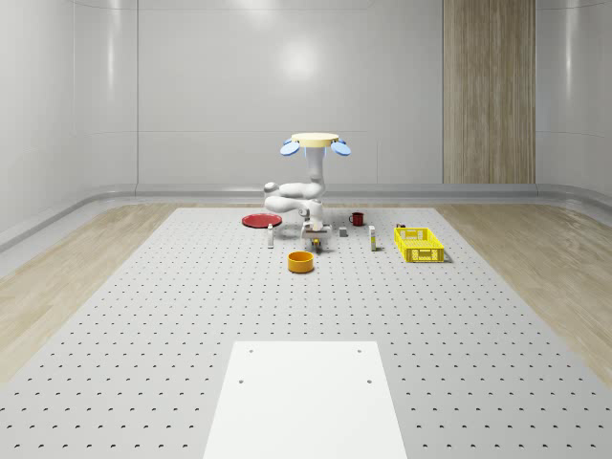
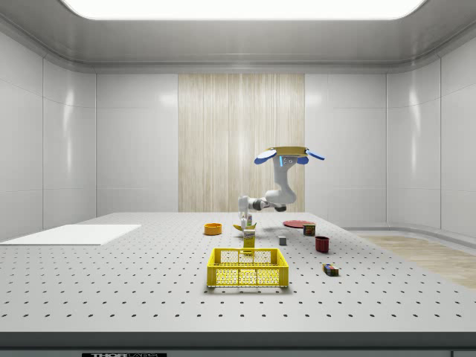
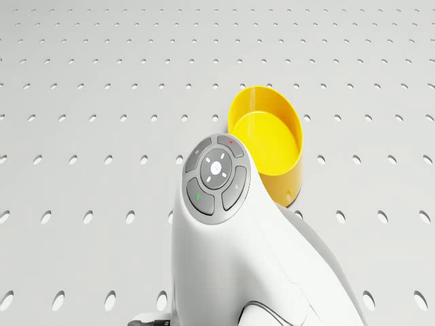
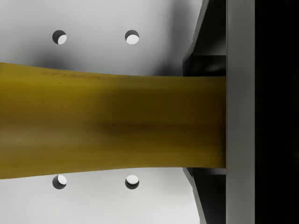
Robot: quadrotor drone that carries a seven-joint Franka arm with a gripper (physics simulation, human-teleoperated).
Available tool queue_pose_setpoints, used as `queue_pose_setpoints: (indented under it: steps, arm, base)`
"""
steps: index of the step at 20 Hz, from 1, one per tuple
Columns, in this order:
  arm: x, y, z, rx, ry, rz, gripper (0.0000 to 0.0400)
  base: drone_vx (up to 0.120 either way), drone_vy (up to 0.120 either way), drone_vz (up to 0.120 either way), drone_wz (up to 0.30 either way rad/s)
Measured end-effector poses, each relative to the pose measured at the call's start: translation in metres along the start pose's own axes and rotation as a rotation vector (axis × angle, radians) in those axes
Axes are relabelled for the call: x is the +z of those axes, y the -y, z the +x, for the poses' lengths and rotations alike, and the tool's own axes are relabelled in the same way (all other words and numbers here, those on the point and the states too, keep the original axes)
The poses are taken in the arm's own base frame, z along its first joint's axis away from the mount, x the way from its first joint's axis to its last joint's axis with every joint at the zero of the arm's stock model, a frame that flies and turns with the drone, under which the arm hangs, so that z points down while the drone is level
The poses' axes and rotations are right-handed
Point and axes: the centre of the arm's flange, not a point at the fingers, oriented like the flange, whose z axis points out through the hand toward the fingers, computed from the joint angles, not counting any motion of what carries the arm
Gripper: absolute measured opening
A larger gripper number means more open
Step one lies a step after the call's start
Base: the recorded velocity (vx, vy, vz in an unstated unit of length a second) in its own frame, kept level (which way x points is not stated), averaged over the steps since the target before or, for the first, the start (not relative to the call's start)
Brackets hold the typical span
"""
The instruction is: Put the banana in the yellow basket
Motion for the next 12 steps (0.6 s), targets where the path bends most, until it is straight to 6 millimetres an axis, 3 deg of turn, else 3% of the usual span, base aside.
queue_pose_setpoints:
  steps: [2, 12]
  arm:
    - [-0.007, 0.000, 0.000, 0.002, -0.001, -0.001, 0.0192]
    - [-0.020, 0.000, 0.000, 0.002, -0.003, -0.002, 0.0192]
  base:
    - [-0.020, 0.060, 0.120, 0.000]
    - [-0.120, 0.120, 0.120, 0.000]
